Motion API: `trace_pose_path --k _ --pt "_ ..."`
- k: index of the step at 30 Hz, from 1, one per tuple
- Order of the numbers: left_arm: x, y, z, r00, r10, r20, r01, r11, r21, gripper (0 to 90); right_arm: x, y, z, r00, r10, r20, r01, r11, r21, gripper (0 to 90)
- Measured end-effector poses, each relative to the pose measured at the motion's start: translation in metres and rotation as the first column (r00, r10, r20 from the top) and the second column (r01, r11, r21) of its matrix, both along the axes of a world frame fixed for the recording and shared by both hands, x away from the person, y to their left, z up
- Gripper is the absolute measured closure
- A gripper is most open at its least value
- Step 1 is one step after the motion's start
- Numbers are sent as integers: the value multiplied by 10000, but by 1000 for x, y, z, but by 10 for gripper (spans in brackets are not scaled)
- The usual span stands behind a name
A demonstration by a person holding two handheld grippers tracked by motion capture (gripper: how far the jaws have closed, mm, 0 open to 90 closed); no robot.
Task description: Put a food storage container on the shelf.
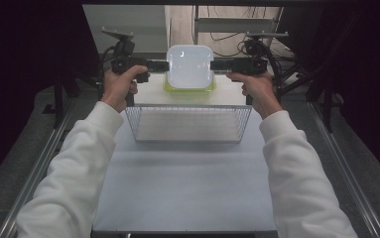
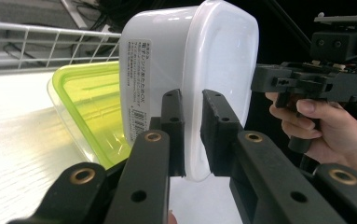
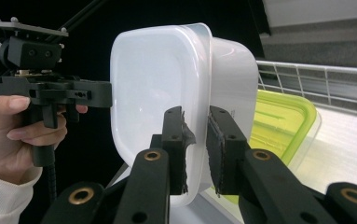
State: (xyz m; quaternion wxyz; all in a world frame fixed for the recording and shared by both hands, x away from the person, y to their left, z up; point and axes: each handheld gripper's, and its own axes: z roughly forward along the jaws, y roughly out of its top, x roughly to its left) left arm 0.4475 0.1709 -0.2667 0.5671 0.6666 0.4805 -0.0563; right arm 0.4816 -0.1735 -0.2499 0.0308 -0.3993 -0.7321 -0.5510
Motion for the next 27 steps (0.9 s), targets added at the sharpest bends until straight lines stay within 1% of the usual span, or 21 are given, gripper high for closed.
trace_pose_path --k 4,8,10,11,14,17,19,22,23,25,27 --pt "6 -1 -4 9997 21 -228 -21 10000 -12 803 7 1 -2 9991 -99 -418 93 9998 -151 769" --pt "12 1 -7 9983 -54 -584 29 9991 -427 803 13 -1 -2 9964 -201 -819 207 9998 67 769" --pt "15 2 -7 9975 -15 -704 -23 9986 -536 802 17 0 -1 9940 -286 -1053 297 9995 89 765" --pt "16 2 -7 9971 7 -767 -53 9982 -595 802 18 0 -1 9935 -300 -1097 308 9995 55 762" --pt "21 4 -8 9954 24 -957 -99 9969 -778 800 22 0 -1 9908 -310 -1314 334 9993 165 755" --pt "27 6 -10 9921 79 -1255 -213 9941 -1061 795 28 0 -3 9865 -310 -1609 375 9986 374 746" --pt "31 6 -11 9897 101 -1430 -270 9928 -1168 789 32 0 -5 9829 -354 -1808 457 9975 532 741" --pt "38 6 -11 9842 230 -1758 -462 9905 -1295 776 39 0 -7 9745 -469 -2196 625 9960 644 728" --pt "39 6 -11 9834 254 -1799 -499 9898 -1334 771 41 1 -9 9716 -525 -2307 700 9952 685 723" --pt "44 7 -14 9789 274 -2024 -600 9858 -1568 767 44 1 -10 9678 -585 -2448 789 9941 743 716" --pt "47 8 -16 9763 291 -2144 -661 9837 -1674 761 48 2 -12 9623 -668 -2636 911 9925 812 711"
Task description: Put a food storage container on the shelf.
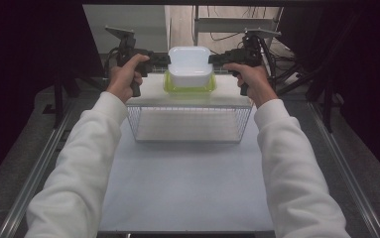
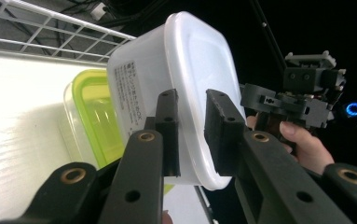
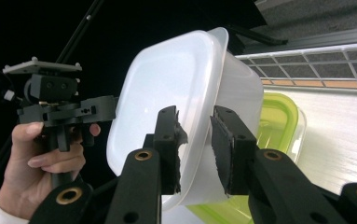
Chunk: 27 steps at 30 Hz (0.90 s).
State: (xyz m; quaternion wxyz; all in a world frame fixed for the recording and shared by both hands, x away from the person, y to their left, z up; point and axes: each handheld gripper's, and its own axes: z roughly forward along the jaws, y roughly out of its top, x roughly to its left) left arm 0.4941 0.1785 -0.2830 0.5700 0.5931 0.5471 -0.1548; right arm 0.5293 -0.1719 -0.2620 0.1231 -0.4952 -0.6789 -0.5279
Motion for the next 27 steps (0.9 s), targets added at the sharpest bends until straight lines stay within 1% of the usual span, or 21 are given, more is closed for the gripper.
trace_pose_path --k 1,2,3,5,8,12,17,19,21,23,24,25,27 --pt "1 0 -1 10000 23 -38 -23 10000 -70 758 1 0 -1 10000 -37 -61 37 10000 36 710" --pt "2 0 -2 10000 47 -66 -48 10000 -73 754 2 0 -1 9999 -63 -137 64 9999 87 707" --pt "2 1 -3 9999 67 -120 -67 10000 13 749 3 1 -2 9997 -73 -216 76 9999 128 703" --pt "3 2 -4 9999 82 -103 -82 10000 -39 744 4 1 -5 9993 -100 -352 109 9997 240 698" --pt "2 1 -4 9999 125 -20 -125 9999 12 743 4 2 -6 9996 -153 -231 159 9996 234 697" --pt "2 1 -4 9998 171 94 -171 9998 41 740 4 2 -6 9996 -185 -196 190 9995 235 694" --pt "1 0 -3 9994 206 261 -211 9996 185 734 3 2 -7 9998 -191 -113 194 9993 313 687" --pt "0 -1 -3 9990 161 411 -172 9996 244 723 2 2 -7 9998 -166 -97 168 9995 270 673" --pt "-1 -1 -1 9981 126 605 -144 9995 296 683 2 3 -6 9998 -178 72 176 9994 293 620" --pt "-4 0 2 9961 137 875 -153 9997 179 615 0 3 -3 9993 -200 310 185 9987 472 569" --pt "-7 0 4 9942 230 1046 -256 9994 242 574 -1 3 -2 9988 -239 419 219 9986 480 546" --pt "-9 0 6 9932 287 1124 -326 9989 334 543 -3 3 0 9979 -260 595 237 9989 394 520" --pt "-13 1 9 9908 359 1306 -436 9975 564 494 -6 2 2 9965 -280 790 265 9994 205 470"
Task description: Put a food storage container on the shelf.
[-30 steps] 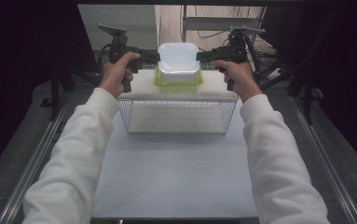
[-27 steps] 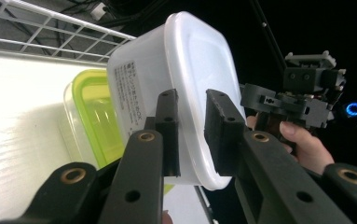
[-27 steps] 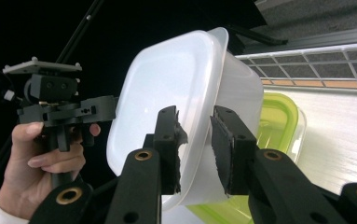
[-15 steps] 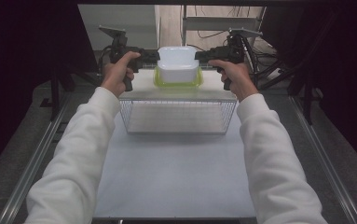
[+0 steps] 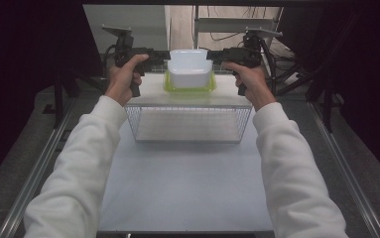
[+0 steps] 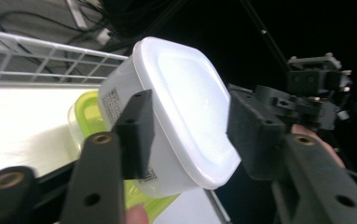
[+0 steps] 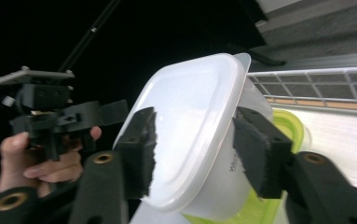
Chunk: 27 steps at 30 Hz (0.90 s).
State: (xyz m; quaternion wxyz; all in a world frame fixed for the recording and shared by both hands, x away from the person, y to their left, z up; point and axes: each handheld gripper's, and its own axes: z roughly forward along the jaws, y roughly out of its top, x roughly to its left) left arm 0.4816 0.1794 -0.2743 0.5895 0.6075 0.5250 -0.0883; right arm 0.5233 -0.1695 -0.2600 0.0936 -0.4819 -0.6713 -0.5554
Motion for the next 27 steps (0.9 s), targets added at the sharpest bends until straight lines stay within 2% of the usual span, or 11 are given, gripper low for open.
trace_pose_path --k 4,8,12,13,15,18,21,24,27 --pt "-8 1 1 9991 -126 408 99 9978 648 409 -9 -3 4 9978 -82 651 107 9992 -389 407" --pt "-17 3 0 9967 -202 785 125 9951 980 338 -18 -13 4 9912 -3 1322 89 9979 -647 351" --pt "-29 2 -1 9923 -285 1207 117 9904 1379 315 -25 -22 4 9858 158 1672 -32 9972 -751 328" --pt "-32 2 -2 9909 -286 1317 72 9871 1598 314 -27 -24 4 9848 206 1726 -67 9967 -811 326" --pt "-36 2 -5 9897 -278 1406 15 9829 1840 313 -31 -27 4 9808 381 1913 -174 9939 -1089 322" --pt "-43 3 -10 9884 -334 1481 63 9836 1803 316 -40 -29 3 9735 686 2184 -369 9886 -1461 322" --pt "-54 6 -13 9856 -319 1661 -17 9801 1983 315 -50 -33 2 9655 807 2475 -399 9854 -1657 321" --pt "-66 10 -17 9833 -277 1801 -135 9745 2239 310 -58 -36 0 9614 833 2624 -365 9833 -1784 311" --pt "-79 13 -21 9818 -296 1877 -149 9727 2315 302 -67 -40 -4 9601 867 2657 -378 9822 -1840 297"
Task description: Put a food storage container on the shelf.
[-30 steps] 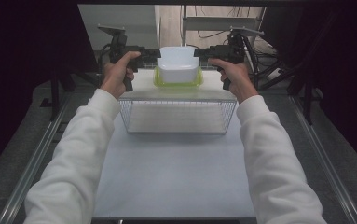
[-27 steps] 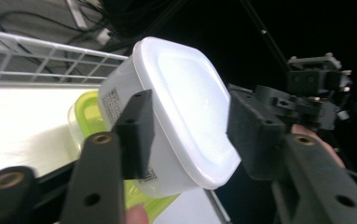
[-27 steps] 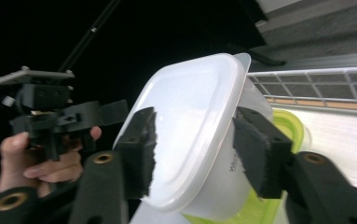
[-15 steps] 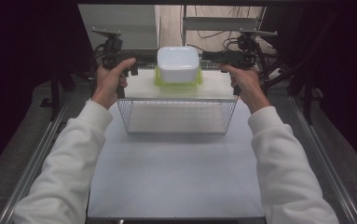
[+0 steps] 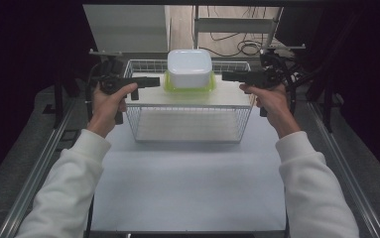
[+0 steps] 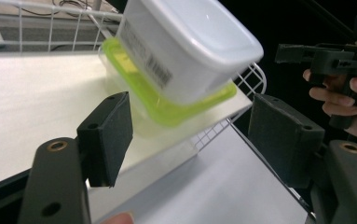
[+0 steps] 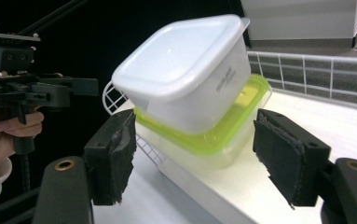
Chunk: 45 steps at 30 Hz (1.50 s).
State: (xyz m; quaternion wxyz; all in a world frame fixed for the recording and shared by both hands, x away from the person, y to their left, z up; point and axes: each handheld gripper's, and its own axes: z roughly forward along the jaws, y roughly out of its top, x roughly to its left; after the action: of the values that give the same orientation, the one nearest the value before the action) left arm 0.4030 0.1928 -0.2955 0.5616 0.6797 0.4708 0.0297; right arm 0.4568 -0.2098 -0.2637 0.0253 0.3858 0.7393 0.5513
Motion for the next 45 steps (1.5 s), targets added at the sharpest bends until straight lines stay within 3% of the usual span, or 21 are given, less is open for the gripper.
trace_pose_path --k 13,18,20,23,27,34,36,38,41,45 --pt "-51 4 -32 9989 -299 366 282 9985 462 278 -40 -23 -28 9973 356 647 -329 9986 -420 284" --pt "-74 6 -59 9984 -349 452 324 9980 552 260 -62 -30 -49 9968 368 707 -340 9986 -413 283" --pt "-83 8 -70 9983 -294 501 259 9972 699 254 -70 -33 -59 9969 385 682 -370 9991 -225 283" --pt "-96 10 -88 9983 -192 548 138 9952 964 242 -84 -35 -76 9971 351 680 -330 9989 -322 279" --pt "-110 15 -114 9995 -57 301 28 9953 970 229 -103 -39 -102 9976 222 655 -204 9994 -281 257" --pt "-132 14 -157 9996 79 -269 -30 9838 1790 197 -134 -47 -154 9995 250 184 -228 9936 -1108 203" --pt "-135 14 -164 9992 99 -393 -27 9838 1792 194 -139 -50 -169 9998 169 62 -159 9901 -1395 195" --pt "-139 12 -170 9994 124 -313 -51 9752 2212 189 -142 -53 -183 9999 99 -132 -118 9882 -1530 189" --pt "-140 11 -176 9997 87 -208 -28 9631 2693 180 -145 -55 -194 9994 41 -337 -105 9814 -1915 185" --pt "-141 12 -178 9996 177 -216 -113 9628 2700 179 -147 -53 -199 9995 -23 -317 -41 9800 -1990 184"
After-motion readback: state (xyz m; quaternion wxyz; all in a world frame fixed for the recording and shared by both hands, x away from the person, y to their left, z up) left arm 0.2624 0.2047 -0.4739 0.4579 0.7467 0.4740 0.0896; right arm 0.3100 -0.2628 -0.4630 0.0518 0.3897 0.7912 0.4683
